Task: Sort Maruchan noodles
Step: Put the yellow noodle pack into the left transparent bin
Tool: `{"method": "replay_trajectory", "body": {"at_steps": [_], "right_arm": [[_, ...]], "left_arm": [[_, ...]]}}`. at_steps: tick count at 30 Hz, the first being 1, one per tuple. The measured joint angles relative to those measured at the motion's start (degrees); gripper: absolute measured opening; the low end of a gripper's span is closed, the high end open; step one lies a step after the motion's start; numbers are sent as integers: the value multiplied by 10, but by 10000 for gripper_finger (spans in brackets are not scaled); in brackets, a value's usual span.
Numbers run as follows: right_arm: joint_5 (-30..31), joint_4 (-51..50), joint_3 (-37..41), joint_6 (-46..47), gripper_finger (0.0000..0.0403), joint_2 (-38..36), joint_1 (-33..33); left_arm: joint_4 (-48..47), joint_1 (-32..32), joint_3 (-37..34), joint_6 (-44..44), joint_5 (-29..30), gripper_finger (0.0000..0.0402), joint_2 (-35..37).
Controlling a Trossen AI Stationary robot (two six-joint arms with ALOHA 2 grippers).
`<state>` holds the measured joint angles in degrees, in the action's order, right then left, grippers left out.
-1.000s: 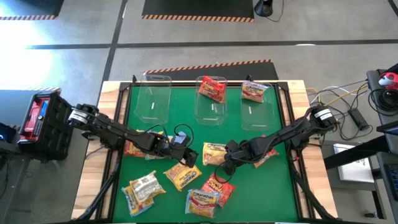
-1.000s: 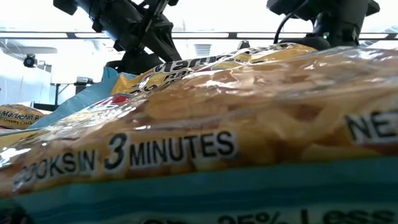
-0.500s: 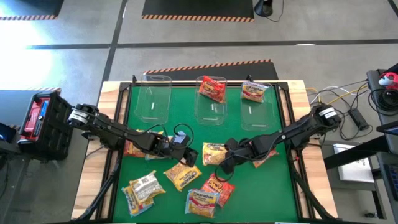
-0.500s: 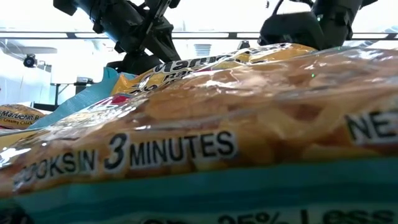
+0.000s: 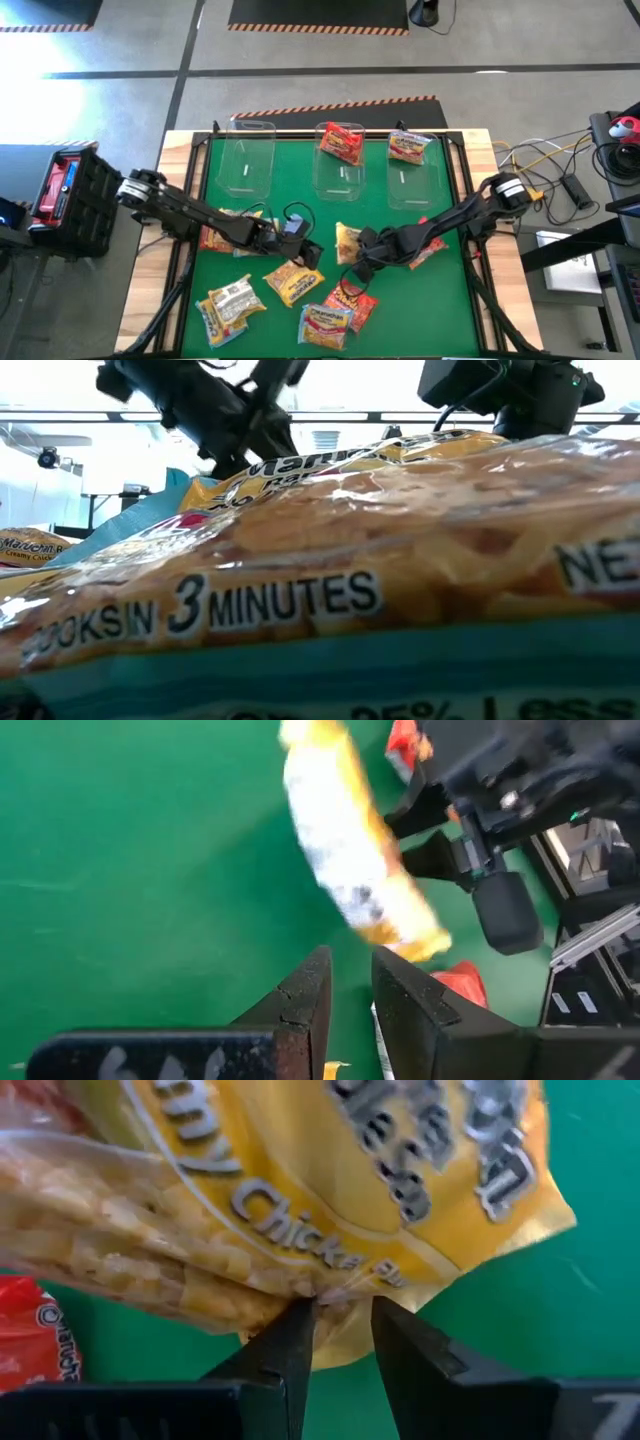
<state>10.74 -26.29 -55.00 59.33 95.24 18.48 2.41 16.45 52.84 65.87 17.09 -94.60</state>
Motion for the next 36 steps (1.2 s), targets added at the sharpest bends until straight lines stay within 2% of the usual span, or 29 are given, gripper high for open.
{"method": "replay_trajectory", "body": {"at_steps": [6,16,31,36], "right_arm": [[3,13,2,-2,98,5,0],[7,21,16,-12,98,4,0],[9,29,17,-30,98,5,0],[10,31,18,-29,98,5,0]], "left_arm": [[119,-1,0,26,-24,59,-65],[126,-8,0,23,-32,66,-60],[126,-32,0,4,-32,180,-60],[127,-39,0,6,-62,206,-60]]}}
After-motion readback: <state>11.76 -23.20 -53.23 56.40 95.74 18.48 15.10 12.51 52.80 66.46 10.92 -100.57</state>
